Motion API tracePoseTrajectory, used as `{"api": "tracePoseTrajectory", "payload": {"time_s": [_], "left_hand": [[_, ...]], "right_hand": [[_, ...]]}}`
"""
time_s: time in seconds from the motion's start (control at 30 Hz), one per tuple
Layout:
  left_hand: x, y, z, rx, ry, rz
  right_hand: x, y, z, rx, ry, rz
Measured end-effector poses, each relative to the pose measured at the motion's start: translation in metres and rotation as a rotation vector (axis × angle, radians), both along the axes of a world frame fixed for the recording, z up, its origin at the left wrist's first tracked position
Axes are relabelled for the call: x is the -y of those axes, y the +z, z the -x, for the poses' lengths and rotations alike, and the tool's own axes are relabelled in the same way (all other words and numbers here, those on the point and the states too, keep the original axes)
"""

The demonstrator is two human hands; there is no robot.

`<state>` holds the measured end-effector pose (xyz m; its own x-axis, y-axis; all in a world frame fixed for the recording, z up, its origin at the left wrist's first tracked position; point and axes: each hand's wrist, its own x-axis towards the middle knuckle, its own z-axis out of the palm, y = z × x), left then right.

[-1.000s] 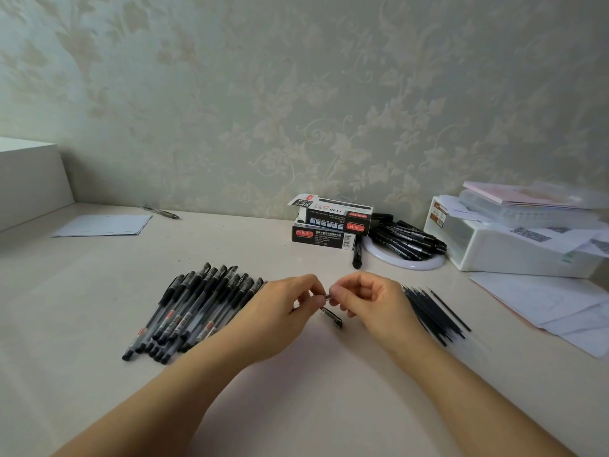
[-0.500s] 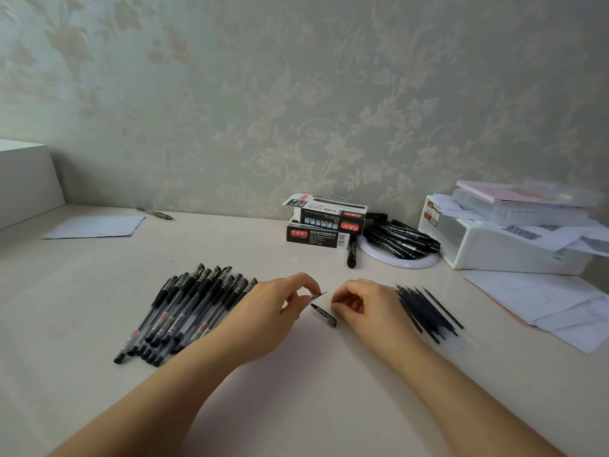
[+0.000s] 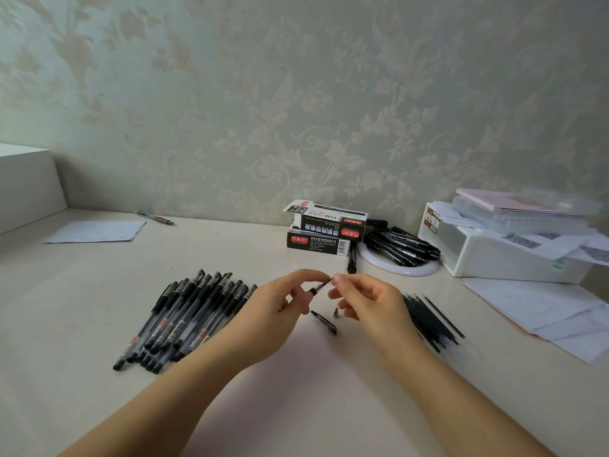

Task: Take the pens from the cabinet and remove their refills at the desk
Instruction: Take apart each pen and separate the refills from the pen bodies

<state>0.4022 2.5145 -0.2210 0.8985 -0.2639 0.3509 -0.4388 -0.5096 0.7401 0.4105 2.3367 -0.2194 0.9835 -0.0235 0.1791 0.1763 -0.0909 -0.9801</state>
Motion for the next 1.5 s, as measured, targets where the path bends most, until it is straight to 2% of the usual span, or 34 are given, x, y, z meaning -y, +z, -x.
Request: {"api": "tracePoseTrajectory", "payload": {"time_s": [0.1,0.27,0.47,0.57,0.8,1.03,1.2,1.3,1.4,1.5], "left_hand": [[0.003,0.001,0.003,-0.004,-0.028,0.006],[0.003,0.001,0.004,0.003,-0.026,-0.007],[0.002,0.0,0.002,-0.005,0.013,-0.088],[0.002,0.0,0.002,-0.006,0.021,-0.093],[-0.003,0.0,-0.001,0.009,0.075,-0.07],[-0.006,-0.003,-0.003,0.029,0.113,-0.11],[-0.02,0.009,0.0,0.007,0.171,-0.228],[-0.048,0.029,0.002,0.021,0.27,-0.389],[-0.081,0.044,0.005,-0.009,0.384,-0.464],[-0.103,0.047,0.006,-0.095,0.396,-0.515]], "right_hand": [[-0.005,0.001,0.005,-0.1,0.099,-0.104],[-0.004,0.0,0.001,-0.174,0.096,-0.311],[0.015,0.005,-0.013,-0.023,-0.207,-0.497],[0.026,0.003,-0.018,0.05,-0.31,-0.319],[0.036,-0.009,-0.023,0.253,-0.354,0.51],[0.035,-0.019,-0.027,0.286,-0.303,0.857],[0.032,-0.017,-0.025,0.298,-0.276,0.977],[0.024,-0.01,-0.018,0.427,-0.282,0.96],[0.007,-0.001,-0.009,0.605,-0.137,0.903],[-0.018,0.003,-0.002,0.675,0.064,0.872]]}}
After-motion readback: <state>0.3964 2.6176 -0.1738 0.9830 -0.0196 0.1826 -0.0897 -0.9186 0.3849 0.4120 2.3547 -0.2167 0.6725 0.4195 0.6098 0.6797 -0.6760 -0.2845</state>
